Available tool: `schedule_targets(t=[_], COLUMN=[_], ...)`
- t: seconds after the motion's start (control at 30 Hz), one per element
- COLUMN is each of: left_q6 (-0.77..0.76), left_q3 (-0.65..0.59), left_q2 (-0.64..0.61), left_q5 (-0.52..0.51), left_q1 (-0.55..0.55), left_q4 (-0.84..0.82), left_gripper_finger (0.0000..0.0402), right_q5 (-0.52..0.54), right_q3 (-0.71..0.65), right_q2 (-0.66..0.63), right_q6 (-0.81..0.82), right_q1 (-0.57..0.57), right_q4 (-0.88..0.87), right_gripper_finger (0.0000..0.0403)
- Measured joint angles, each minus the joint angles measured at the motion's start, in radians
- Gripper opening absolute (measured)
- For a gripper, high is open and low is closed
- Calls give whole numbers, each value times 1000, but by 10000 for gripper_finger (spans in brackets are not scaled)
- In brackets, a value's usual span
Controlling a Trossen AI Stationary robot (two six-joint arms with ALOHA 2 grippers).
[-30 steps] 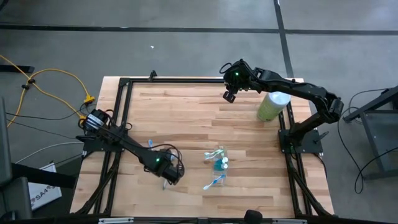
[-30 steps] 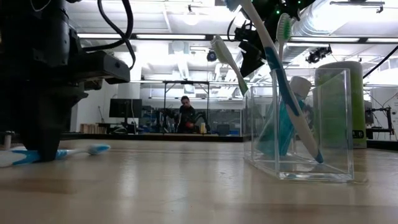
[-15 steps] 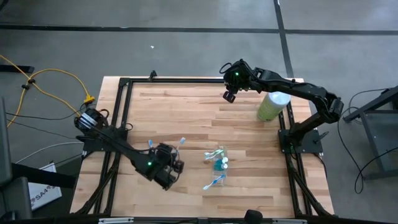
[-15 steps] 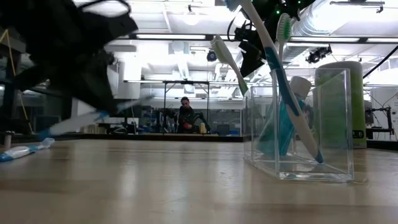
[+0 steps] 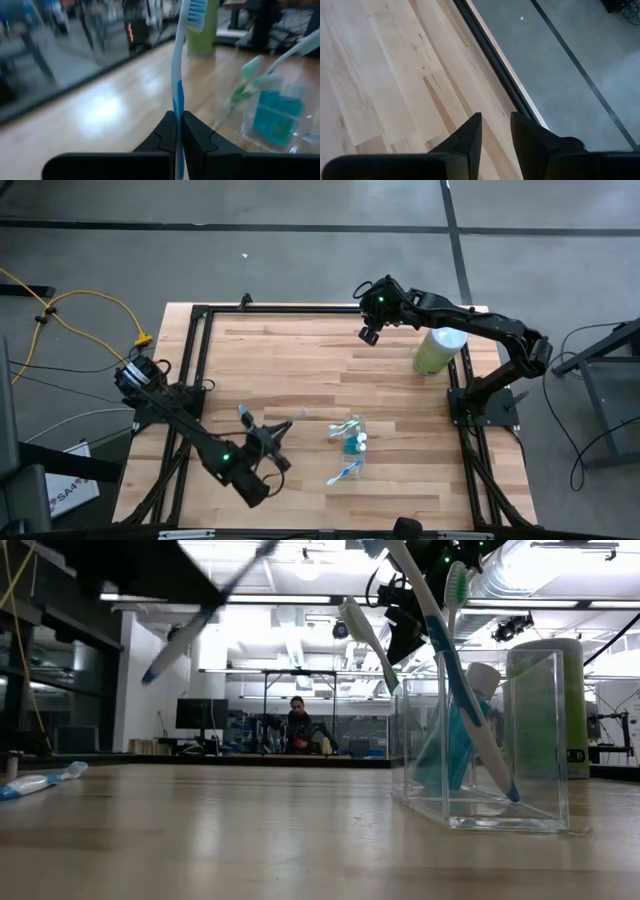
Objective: Pick & Place toothbrushing station
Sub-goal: Put the bottom blue toothbrush into the transparent organizer
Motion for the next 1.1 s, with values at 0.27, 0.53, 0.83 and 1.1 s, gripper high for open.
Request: schedule_targets(t=[0.27,0.53,0.83,1.1], left_q6=[317,427,808,1266], left_q3=[1,1,2,2], left_q2=[-1,15,62,132], left_q5=[-137,-153,-5,235], left_q1=[-33,0,4,29], left_q4=[222,377,791,1226], left_gripper_finger=[4,3,3,3], right_q5=[0,0,0,0], right_q3=[0,0,0,0], right_q2=[0,0,0,0], right_q6=[5,11,10,13], right_q1=[0,0,0,0], right_q4=[0,-8,-10,-18], right_gripper_finger=[94,94,94,94])
